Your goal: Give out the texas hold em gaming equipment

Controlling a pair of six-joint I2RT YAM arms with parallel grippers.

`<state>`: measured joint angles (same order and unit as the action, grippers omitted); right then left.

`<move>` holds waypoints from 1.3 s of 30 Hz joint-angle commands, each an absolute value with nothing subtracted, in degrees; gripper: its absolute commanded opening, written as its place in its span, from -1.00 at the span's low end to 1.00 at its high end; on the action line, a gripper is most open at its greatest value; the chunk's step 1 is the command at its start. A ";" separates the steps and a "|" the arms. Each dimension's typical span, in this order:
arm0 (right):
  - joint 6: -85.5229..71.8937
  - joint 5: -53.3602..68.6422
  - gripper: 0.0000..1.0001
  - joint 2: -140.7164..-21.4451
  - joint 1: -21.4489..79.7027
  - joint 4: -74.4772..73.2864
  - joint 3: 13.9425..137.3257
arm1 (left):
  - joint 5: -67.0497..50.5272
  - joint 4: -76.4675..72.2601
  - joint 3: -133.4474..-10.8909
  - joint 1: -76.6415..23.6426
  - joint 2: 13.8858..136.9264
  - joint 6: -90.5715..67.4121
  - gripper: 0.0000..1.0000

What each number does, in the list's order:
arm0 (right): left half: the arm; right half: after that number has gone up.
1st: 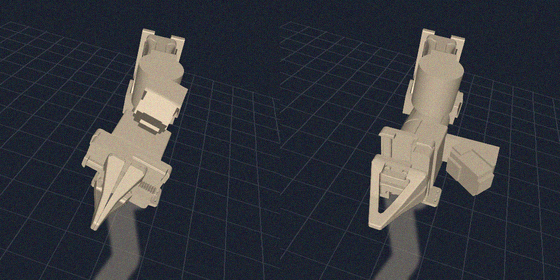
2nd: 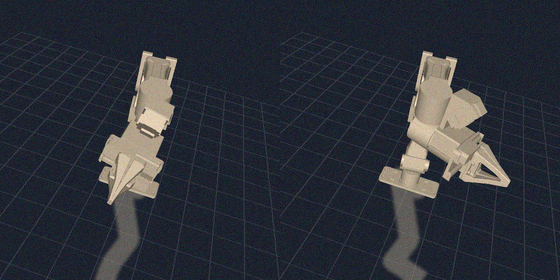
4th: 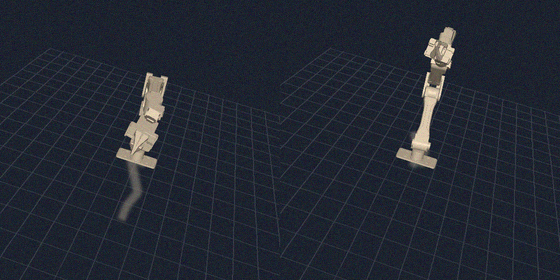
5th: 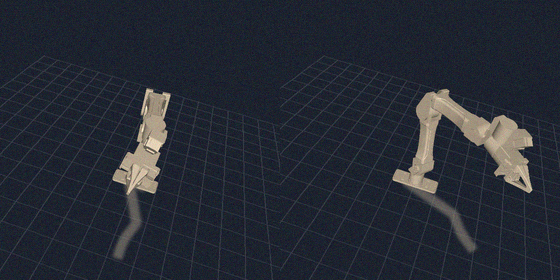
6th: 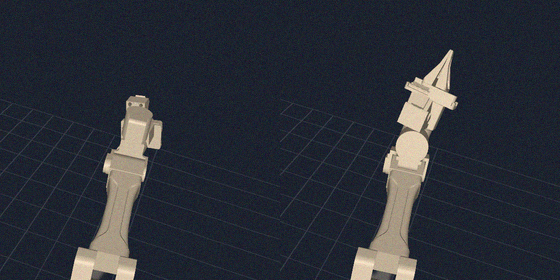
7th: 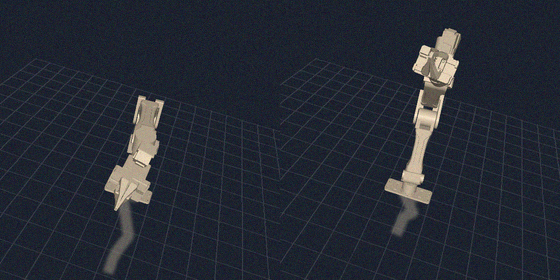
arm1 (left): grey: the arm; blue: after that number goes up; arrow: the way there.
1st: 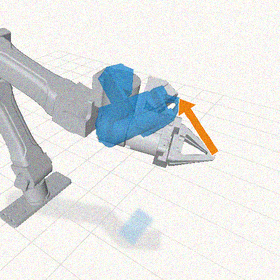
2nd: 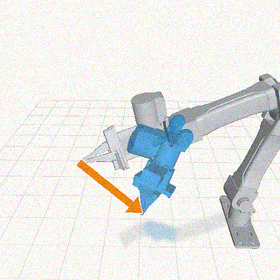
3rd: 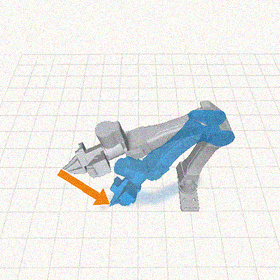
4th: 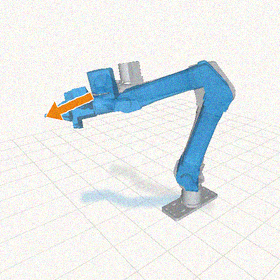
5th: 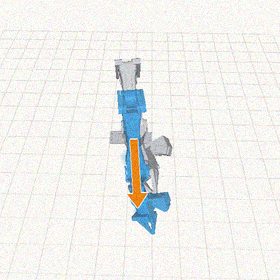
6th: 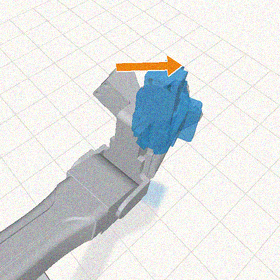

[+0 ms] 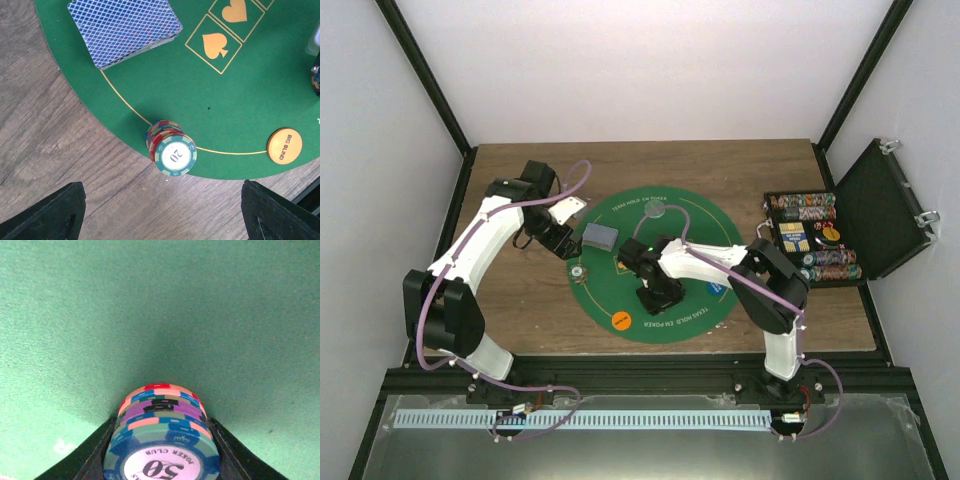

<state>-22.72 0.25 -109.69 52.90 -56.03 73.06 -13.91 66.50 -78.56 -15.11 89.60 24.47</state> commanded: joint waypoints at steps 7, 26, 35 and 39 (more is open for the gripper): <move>-21.03 -6.36 -0.52 -106.62 42.23 -52.79 67.61 | -13.32 66.27 -79.02 -15.21 87.56 24.97 0.73; -11.98 -12.11 -0.52 -108.45 15.09 -45.99 70.18 | -13.36 66.67 -79.64 -15.21 87.21 25.19 0.73; -11.06 -5.40 -0.52 -107.55 12.15 -44.58 67.57 | -13.94 67.10 -79.72 -15.21 87.83 24.99 0.73; -11.09 -5.26 -0.52 -107.21 12.20 -45.65 66.89 | -13.97 67.28 -80.06 -15.23 88.00 24.87 0.73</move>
